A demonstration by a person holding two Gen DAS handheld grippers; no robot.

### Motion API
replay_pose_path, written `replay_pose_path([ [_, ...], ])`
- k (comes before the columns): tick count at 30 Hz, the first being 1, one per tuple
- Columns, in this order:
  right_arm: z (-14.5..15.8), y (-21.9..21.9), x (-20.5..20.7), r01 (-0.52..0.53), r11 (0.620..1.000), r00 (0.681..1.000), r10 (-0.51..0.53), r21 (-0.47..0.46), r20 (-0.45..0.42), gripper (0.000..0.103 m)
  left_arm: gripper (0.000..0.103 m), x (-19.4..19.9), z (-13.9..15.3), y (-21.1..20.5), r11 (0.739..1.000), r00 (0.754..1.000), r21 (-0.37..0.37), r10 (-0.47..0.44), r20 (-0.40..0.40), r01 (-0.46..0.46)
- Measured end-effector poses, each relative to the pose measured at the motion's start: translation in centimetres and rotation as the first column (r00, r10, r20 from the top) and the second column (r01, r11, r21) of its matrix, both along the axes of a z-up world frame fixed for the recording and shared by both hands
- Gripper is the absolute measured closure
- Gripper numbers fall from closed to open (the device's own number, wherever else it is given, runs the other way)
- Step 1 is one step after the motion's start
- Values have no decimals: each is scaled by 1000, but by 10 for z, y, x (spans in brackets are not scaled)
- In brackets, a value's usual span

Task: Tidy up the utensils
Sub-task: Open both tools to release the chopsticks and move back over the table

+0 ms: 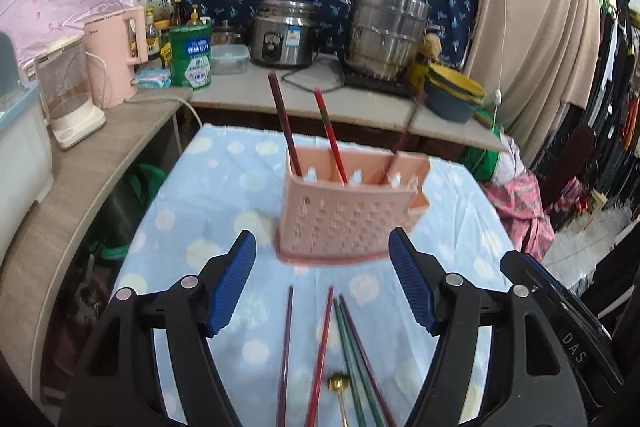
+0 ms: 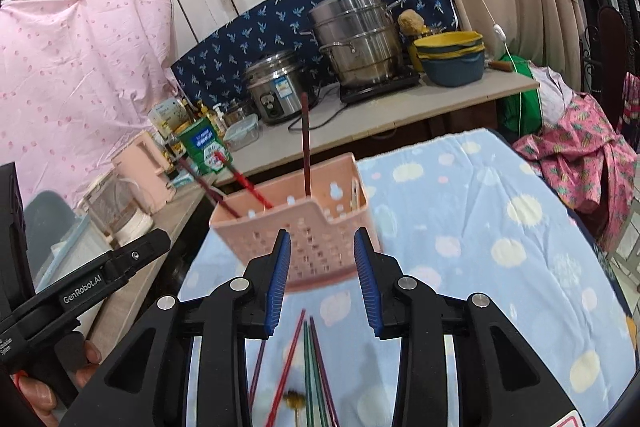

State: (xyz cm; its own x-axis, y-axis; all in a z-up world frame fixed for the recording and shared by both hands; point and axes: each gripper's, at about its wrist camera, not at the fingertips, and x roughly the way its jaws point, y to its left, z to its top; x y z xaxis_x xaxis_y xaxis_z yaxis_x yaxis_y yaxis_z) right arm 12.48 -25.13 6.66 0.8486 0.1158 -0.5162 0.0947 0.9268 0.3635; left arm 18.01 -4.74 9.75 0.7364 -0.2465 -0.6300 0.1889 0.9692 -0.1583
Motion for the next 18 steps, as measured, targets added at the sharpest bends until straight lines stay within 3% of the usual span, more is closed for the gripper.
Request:
replay_pose_path([
  [8, -44, 16, -42, -48, 999, 992, 47, -11, -117, 70, 37, -44, -48, -3, 998, 990, 50, -31, -134, 38],
  [18, -104, 32, -88, -100, 994, 957, 83, -47, -276, 70, 37, -88, -111, 14, 997, 963, 70, -20, -269, 40],
])
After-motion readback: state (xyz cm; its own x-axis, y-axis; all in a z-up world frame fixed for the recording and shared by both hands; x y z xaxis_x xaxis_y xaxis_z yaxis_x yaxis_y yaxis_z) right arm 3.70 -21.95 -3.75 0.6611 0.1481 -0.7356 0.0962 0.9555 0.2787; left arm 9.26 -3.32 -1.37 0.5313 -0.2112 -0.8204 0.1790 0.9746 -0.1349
